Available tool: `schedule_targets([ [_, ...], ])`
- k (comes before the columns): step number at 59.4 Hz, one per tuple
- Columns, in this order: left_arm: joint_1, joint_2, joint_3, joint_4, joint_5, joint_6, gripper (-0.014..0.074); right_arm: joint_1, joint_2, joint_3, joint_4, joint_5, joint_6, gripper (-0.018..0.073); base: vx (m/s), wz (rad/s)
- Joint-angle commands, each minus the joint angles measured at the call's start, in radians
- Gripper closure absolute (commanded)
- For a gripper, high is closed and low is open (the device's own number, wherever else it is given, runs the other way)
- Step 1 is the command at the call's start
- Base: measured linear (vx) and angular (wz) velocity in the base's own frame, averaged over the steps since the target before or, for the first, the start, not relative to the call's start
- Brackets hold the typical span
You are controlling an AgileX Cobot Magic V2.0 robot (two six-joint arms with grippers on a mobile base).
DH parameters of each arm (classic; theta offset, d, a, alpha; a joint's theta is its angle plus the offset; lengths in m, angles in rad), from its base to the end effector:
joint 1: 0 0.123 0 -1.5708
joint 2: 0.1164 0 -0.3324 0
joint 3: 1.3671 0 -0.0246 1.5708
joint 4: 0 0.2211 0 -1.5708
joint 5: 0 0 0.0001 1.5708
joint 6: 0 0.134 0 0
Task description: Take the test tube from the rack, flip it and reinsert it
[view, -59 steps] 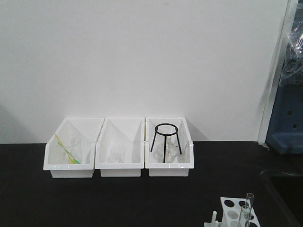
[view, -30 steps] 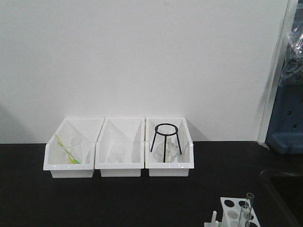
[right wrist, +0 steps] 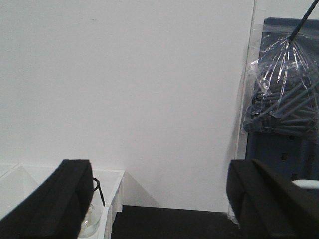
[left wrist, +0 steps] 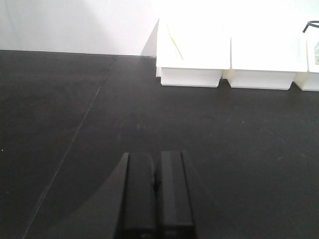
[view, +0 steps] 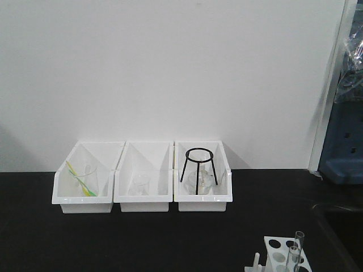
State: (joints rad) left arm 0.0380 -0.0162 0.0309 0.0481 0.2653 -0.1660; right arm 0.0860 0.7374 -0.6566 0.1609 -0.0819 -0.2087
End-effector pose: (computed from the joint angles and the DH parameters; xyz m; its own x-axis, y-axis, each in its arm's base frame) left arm 0.0194 0.0024 0.1711 -0.1837 -0.1264 -0.9748 -0.0728 0.9907 -0.1147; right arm 0.1356 0.0099 0.4112 0.0903 -0.0407 -0.9951 -0.0686 0.9965 -0.0470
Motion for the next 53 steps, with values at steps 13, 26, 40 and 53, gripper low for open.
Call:
schedule_targets([
  [13, -0.003, -0.011, 0.002, -0.005, -0.085, 0.000, 0.0603, -0.003, 0.046, 0.198, 0.003, -0.187, 0.039, -0.0023, 0.00, 0.00],
  [26, -0.003, -0.011, 0.002, -0.005, -0.085, 0.000, 0.0603, -0.003, 0.127, 0.549, -0.161, -0.572, 0.259, 0.0050, 0.00, 0.00],
  [40, -0.003, -0.011, 0.002, -0.005, -0.085, 0.000, 0.0603, -0.003, 0.239, 0.617, -0.446, -0.828, 0.385, 0.0080, 0.00, 0.00],
  [53, -0.003, -0.011, 0.002, -0.005, -0.085, 0.000, 0.0603, -0.003, 0.407, 0.538, -0.477, -0.901, 0.385, 0.0080, 0.00, 0.00],
])
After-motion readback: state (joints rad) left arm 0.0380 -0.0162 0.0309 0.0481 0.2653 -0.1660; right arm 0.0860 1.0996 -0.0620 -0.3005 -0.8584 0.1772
